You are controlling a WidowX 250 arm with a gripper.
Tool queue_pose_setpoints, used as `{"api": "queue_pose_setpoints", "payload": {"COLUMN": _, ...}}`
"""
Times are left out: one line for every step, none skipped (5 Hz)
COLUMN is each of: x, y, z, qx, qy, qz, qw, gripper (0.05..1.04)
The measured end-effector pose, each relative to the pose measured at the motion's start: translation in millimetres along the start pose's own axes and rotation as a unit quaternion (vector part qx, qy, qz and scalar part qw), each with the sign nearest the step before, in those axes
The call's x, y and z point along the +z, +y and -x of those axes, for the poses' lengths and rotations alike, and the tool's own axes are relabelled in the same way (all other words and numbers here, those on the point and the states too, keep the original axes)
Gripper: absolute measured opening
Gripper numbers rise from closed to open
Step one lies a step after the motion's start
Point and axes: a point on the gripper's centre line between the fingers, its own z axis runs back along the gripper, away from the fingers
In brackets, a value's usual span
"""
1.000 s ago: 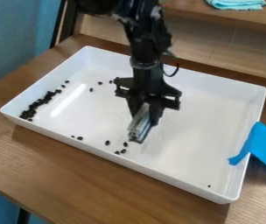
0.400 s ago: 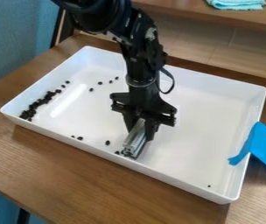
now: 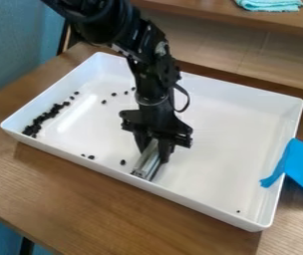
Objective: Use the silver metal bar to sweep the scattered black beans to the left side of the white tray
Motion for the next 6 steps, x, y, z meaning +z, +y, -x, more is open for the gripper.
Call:
{"api": "queue_pose_setpoints", "payload": {"x": -1, "y": 9, "z": 0, "qx": 0.003, "qy": -0.004, "qz": -0.002, "qw": 1.0, "gripper": 0.393}}
{"api": "queue_pose_setpoints", "payload": {"x": -2, "y": 20, "z": 0, "qx": 0.002, "qy": 0.0, "qz": 0.0, "qw": 1.0, "gripper": 0.393}}
{"api": "queue_pose_setpoints", "payload": {"x": -1, "y": 48, "z": 4, "qx": 0.012, "qy": 0.014, "qz": -0.004, "qw": 0.9998, "gripper": 0.393}}
{"api": "queue_pose_setpoints", "payload": {"x": 0, "y": 73, "z": 6, "qx": 0.01, "qy": 0.014, "qz": -0.003, "qw": 0.9998, "gripper": 0.393}}
{"api": "queue_pose_setpoints", "payload": {"x": 3, "y": 95, "z": 10, "qx": 0.007, "qy": 0.011, "qz": -0.003, "qw": 0.9999, "gripper": 0.393}}
{"api": "queue_pose_setpoints", "payload": {"x": 3, "y": 111, "z": 13, "qx": 0.001, "qy": 0.01, "qz": 0.002, "qw": 1.0, "gripper": 0.393}}
